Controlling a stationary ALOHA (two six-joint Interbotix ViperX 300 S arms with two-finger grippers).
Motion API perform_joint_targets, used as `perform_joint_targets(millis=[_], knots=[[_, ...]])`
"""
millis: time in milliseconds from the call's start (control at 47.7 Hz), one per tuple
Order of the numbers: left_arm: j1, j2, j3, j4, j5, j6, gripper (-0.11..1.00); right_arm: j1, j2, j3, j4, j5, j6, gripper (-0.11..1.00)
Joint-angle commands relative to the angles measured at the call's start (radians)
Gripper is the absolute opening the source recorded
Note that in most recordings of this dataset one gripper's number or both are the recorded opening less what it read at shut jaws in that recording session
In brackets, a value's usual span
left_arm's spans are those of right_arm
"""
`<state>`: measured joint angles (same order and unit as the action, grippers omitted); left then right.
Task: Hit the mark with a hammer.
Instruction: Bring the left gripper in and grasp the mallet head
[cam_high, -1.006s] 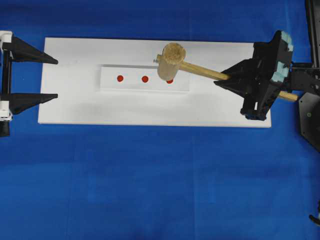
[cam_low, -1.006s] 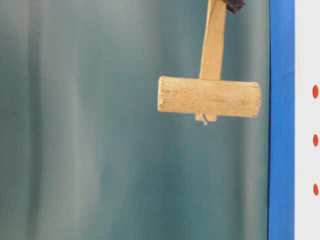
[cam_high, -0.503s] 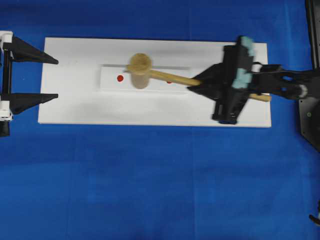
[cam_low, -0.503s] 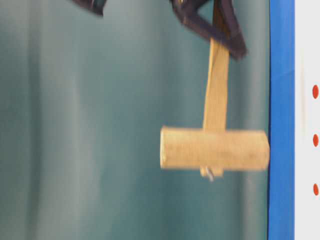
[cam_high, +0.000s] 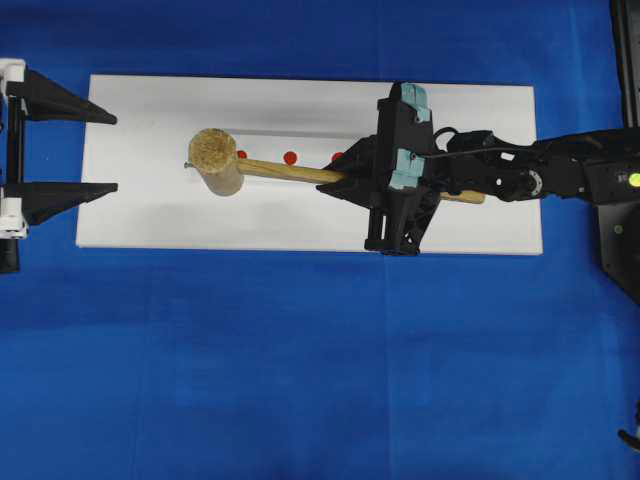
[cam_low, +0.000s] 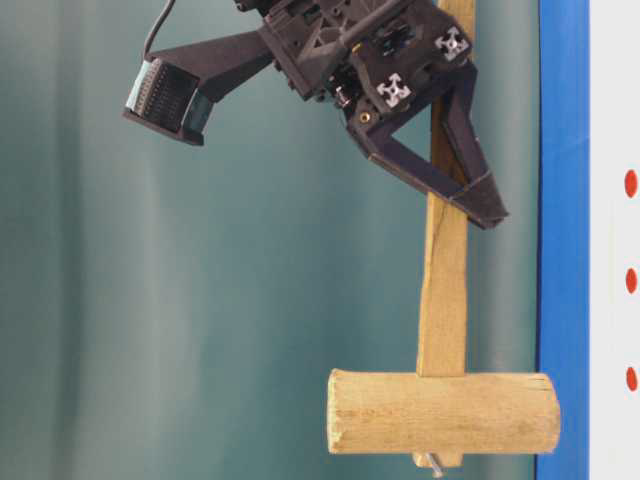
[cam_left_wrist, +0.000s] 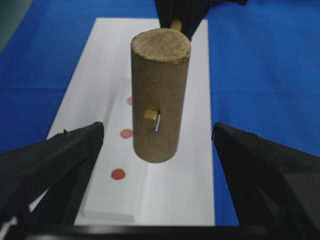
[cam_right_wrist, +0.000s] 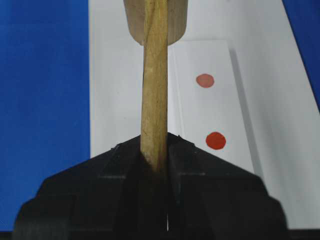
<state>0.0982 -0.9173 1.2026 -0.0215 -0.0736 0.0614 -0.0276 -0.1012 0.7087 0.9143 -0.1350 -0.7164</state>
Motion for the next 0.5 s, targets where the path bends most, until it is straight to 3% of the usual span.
perform_joint_targets(millis=[0, 230, 482], knots=[[0.008, 0.028, -0.008, -0.002, -0.038, -0.002, 0.89, -0.002, -0.014, -0.028, -0.003, -0.005, -0.002, 0.02], [0.008, 0.16, -0.025, -0.002, -0.199, -0.002, 0.89, -0.003, -0.014, -0.028, -0.003, -0.005, -0.002, 0.02], [0.008, 0.371, -0.11, -0.002, -0.273, -0.005, 0.9, -0.003, -0.014, -0.026, -0.003, -0.003, -0.002, 0.02]])
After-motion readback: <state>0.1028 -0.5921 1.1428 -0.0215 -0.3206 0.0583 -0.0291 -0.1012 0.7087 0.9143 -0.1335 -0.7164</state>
